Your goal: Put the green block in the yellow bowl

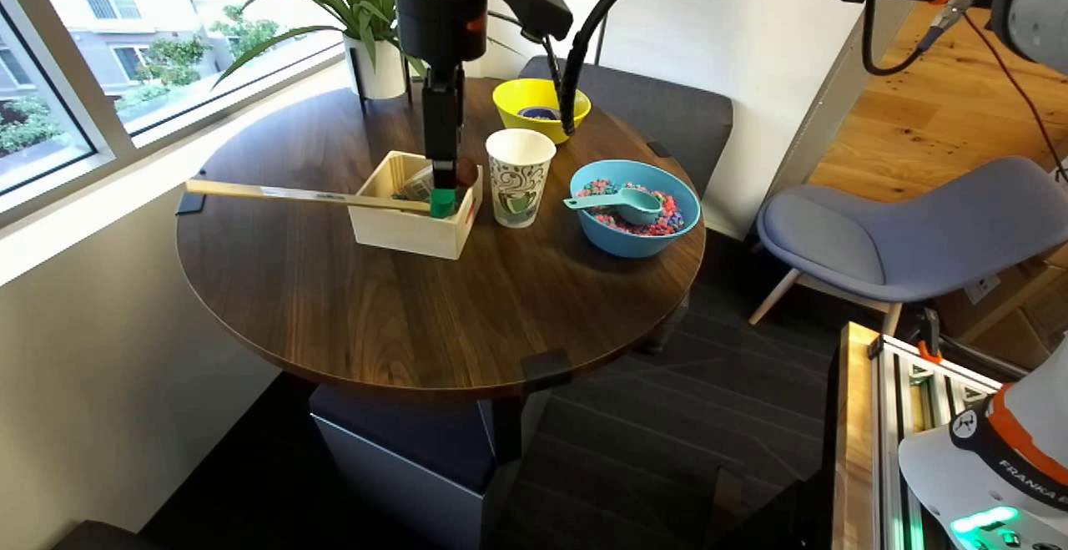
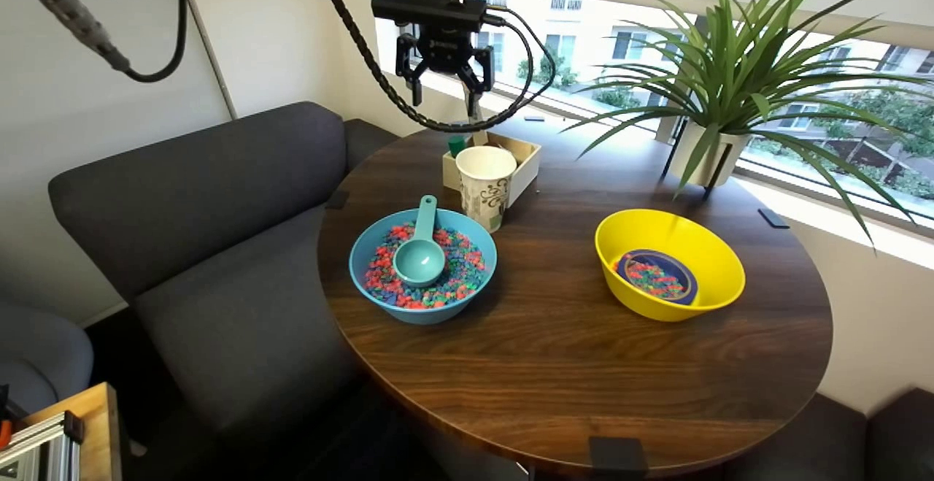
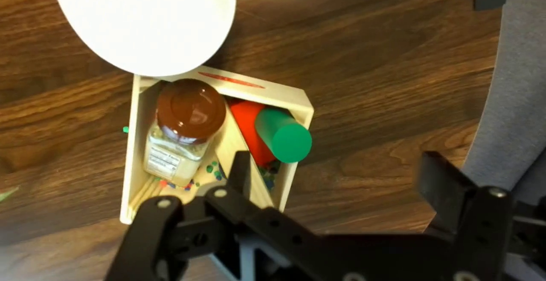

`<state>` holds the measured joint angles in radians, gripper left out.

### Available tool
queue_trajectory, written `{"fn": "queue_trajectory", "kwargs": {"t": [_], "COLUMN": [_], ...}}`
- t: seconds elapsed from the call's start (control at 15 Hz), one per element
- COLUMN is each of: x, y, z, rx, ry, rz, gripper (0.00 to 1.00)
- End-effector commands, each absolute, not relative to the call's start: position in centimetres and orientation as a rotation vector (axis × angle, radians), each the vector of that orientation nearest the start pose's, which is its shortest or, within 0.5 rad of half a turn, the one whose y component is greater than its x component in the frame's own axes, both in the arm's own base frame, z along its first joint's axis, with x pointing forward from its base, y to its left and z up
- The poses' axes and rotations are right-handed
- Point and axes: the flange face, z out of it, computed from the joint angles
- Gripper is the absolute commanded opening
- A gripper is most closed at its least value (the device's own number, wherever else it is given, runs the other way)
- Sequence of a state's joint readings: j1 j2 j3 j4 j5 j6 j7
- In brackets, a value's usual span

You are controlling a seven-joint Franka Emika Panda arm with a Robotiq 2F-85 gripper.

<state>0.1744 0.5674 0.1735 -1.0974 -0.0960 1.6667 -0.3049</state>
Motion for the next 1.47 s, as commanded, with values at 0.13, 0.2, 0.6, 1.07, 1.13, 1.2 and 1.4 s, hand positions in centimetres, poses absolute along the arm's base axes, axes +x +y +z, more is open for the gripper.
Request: {"fn": "queue_trajectory", "kwargs": {"t": [0.13, 0.2, 0.6, 1.07, 1.13, 1.2, 1.4], "x": [70.2, 70.3, 71.2, 72.0, 72.1, 72.2, 72.5], "y": [19.6, 19.6, 19.3, 19.8, 19.9, 19.9, 19.9], "z": [46.5, 46.1, 44.8, 44.9, 45.0, 44.9, 44.6], "rx": [-3.021, -3.029, -3.059, -3.034, -3.029, -3.022, -3.002], "ry": [-0.874, -0.877, -0.899, -1.006, -1.017, -1.026, -1.058], "rz": [0.077, 0.088, 0.13, 0.108, 0.103, 0.105, 0.106], "gripper": [1.0, 1.0, 0.73, 0.65, 0.72, 0.78, 0.7]}}
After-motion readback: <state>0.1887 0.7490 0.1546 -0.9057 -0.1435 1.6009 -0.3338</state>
